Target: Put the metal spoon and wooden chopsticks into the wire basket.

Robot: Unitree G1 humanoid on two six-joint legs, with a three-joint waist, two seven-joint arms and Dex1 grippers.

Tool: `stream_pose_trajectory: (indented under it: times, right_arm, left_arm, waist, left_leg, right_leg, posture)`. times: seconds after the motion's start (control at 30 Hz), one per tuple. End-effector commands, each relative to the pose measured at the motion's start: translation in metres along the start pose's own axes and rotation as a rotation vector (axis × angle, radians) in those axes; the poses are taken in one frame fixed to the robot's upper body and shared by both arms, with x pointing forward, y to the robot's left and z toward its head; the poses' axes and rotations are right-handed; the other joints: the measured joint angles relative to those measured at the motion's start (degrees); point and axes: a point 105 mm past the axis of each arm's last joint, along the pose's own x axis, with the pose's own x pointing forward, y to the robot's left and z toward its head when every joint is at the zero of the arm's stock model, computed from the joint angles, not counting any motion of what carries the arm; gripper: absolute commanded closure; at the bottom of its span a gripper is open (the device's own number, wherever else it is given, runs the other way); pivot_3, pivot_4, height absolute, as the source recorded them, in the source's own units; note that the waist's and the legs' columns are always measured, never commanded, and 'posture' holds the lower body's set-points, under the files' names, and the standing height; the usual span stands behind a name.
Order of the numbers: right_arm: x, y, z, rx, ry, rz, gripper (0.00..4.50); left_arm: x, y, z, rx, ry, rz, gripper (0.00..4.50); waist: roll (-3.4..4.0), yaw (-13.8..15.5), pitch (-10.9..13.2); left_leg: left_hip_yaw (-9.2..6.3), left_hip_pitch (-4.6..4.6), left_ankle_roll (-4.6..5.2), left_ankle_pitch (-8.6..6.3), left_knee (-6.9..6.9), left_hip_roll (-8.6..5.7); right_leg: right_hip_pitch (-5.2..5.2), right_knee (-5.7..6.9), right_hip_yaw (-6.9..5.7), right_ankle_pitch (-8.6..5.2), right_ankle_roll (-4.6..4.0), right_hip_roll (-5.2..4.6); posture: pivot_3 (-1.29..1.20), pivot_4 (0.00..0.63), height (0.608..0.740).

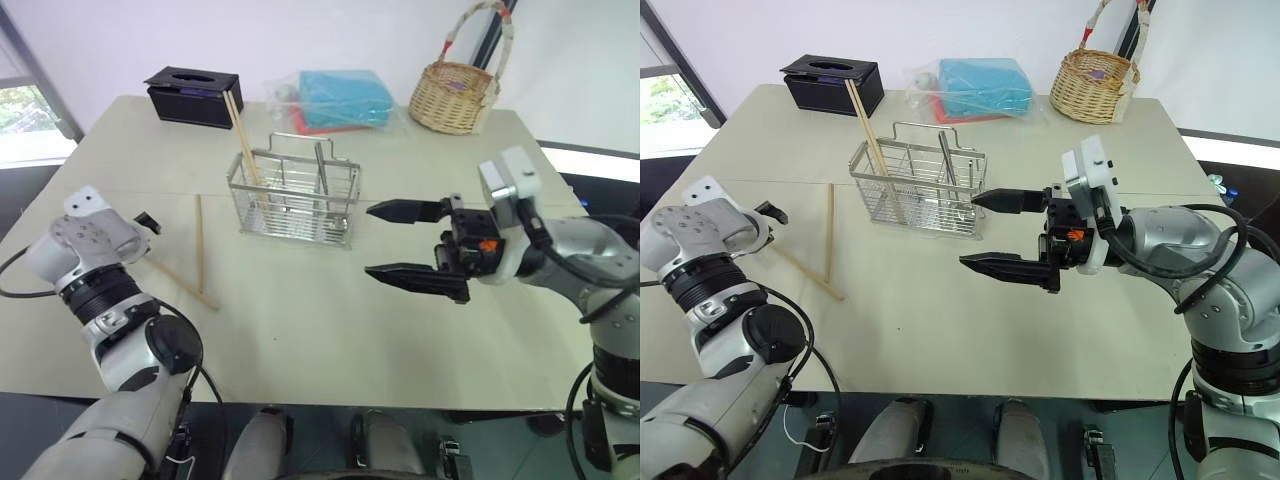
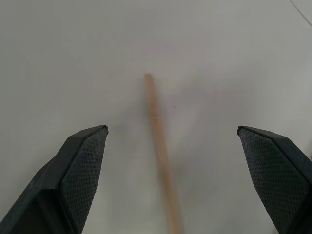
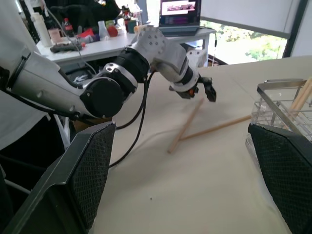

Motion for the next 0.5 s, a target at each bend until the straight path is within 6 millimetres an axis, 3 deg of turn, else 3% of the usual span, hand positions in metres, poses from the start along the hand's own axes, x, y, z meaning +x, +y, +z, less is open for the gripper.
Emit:
stream_pose_trajectory:
  times: [0.03,0.23,0.43,0.5]
  right_arm:
    - [-0.003,0.003,0.011,-0.029,-0.033,-0.01,0.0]
    - [-0.005,-0.001,0.011,-0.018,-0.038,-0.044,0.0]
    - [-0.005,-0.005,0.011,-0.012,-0.04,-0.062,0.0]
    - [-0.005,-0.006,0.01,-0.016,-0.034,-0.066,0.0]
  left_arm:
    - [-0.003,-0.003,0.011,-0.003,-0.039,0.004,1.37]
    - [-0.001,0.0,0.013,-0.016,-0.044,0.028,4.47]
    - [-0.002,0.007,0.016,-0.027,-0.052,0.045,4.47]
    - [-0.005,0.01,0.027,-0.019,-0.096,0.048,4.47]
  waist:
    - [0.0,-0.02,0.0]
    - [0.0,0.02,0.0]
    - [0.0,0.02,0.0]
    - [-0.01,0.01,0.0]
  left_leg:
    - [0.0,0.0,0.01,0.01,0.0,0.0]
    - [-0.01,0.0,0.01,0.01,0.0,0.02]
    - [-0.01,0.0,0.02,0.01,0.0,0.01]
    - [-0.01,0.0,0.02,0.01,0.0,0.01]
  right_leg:
    - [0.0,0.0,0.0,0.0,0.0,0.0]
    - [0.0,0.01,-0.01,0.01,0.01,-0.01]
    - [0.0,0.01,-0.01,0.01,0.02,-0.01]
    - [0.0,0.01,-0.01,0.01,0.02,-0.01]
  posture:
    - [0.0,0.15,0.661]
    - [0.0,0.15,0.661]
    - [0.0,0.15,0.661]
    - [0.0,0.15,0.661]
